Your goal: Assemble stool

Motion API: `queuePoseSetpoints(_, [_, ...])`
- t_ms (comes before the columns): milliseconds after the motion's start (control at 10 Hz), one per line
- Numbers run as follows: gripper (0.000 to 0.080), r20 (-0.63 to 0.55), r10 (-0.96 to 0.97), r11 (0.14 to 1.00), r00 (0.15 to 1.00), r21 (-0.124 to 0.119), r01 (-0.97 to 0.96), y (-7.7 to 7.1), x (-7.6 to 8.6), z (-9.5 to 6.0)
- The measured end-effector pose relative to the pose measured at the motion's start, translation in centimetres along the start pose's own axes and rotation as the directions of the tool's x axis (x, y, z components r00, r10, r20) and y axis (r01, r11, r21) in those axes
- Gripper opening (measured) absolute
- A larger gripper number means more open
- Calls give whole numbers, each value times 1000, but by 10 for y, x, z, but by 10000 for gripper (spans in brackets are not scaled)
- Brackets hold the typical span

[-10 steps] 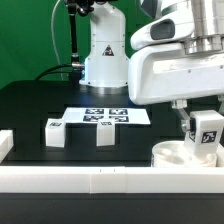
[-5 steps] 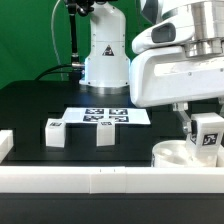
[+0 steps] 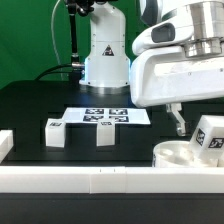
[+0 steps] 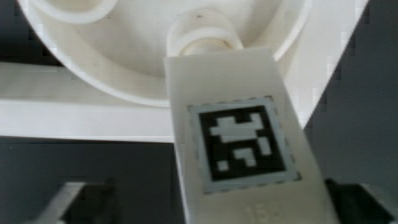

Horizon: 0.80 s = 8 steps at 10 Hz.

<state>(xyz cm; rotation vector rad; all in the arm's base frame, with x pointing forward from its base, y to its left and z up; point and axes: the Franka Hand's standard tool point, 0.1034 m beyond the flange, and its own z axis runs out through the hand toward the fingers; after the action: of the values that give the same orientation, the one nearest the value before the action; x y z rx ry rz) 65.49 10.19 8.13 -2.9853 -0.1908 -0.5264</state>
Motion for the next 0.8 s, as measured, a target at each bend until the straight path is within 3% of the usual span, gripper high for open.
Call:
queuePoseSetpoints(100, [629, -2, 1, 1000, 1000, 0, -1, 1, 2, -2])
queuePoseSetpoints(800, [649, 9, 0, 1000, 1000, 2, 0, 3, 15, -22])
